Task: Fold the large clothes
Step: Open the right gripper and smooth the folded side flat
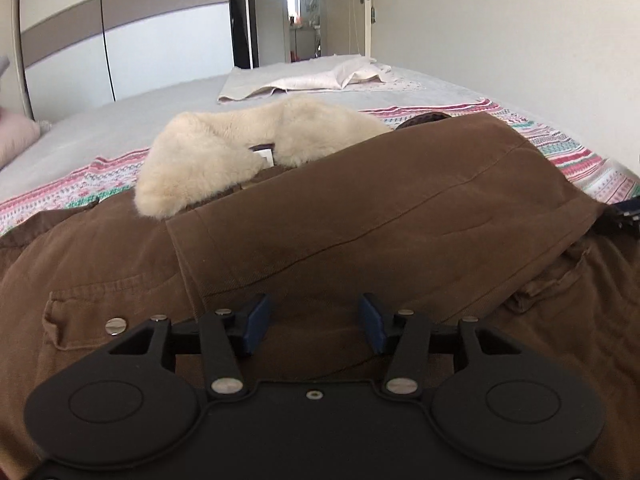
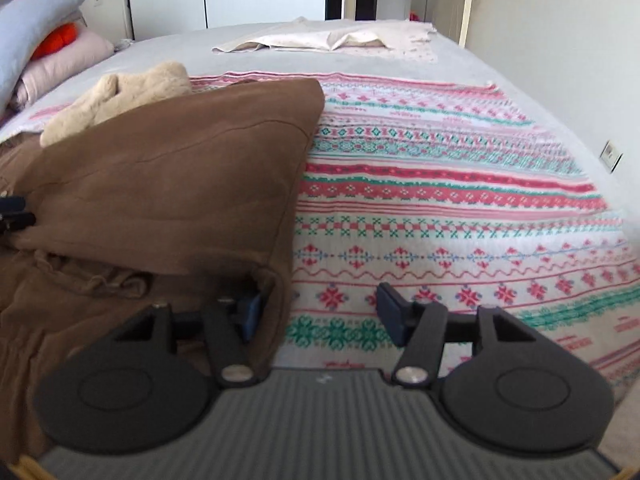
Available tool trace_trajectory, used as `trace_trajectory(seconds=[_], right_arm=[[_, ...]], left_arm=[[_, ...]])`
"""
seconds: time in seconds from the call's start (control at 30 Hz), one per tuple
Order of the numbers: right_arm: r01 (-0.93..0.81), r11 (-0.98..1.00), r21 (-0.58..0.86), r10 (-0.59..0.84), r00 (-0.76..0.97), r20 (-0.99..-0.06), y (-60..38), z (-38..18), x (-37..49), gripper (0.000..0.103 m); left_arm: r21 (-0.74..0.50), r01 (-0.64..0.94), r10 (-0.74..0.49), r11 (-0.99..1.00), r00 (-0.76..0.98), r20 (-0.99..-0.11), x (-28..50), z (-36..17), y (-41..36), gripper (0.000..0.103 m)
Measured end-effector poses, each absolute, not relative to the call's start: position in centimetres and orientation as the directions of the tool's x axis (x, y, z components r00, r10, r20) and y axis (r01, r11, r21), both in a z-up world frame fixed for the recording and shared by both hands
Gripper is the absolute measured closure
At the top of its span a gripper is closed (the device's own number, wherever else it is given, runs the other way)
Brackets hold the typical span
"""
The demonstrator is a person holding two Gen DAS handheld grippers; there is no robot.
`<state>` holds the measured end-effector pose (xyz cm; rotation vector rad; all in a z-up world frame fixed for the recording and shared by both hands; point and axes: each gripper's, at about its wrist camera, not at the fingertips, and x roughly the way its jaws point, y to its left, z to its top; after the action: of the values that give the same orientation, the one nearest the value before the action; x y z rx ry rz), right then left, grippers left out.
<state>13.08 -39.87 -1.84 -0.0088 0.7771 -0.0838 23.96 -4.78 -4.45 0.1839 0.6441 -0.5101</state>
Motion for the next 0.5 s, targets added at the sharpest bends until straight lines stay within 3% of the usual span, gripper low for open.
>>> trace_trajectory(seconds=[0.1,0.33,0.4,0.5], right_arm=[[0.065,0.998,-0.025,-0.065,0.73,-0.68,-40.0,-0.5,11.6,0.048],[0.041,0.997,0.06,0.0,0.826,-0.563,-37.7,3.2,10.8,0.069],[0.031,0.997,0.069,0.013,0.829,-0.559,-36.7,2.9,11.6,0.072],[0.048,0.998,0.028,-0.021,0.787,-0.616,-36.1,0.7,13.0,0.082]], left_arm=[[0.0,0.524,-0.428,0.852,0.694,-0.579,23.1,-3.3,-3.6,0.051],[-0.022,0.529,-0.439,0.849,0.681,-0.586,22.9,-3.8,-4.3,0.051],[-0.036,0.513,-0.42,0.858,0.659,-0.624,23.3,-5.0,-4.4,0.05],[-0.027,0.513,-0.422,0.858,0.675,-0.605,22.9,-5.5,-4.4,0.049]])
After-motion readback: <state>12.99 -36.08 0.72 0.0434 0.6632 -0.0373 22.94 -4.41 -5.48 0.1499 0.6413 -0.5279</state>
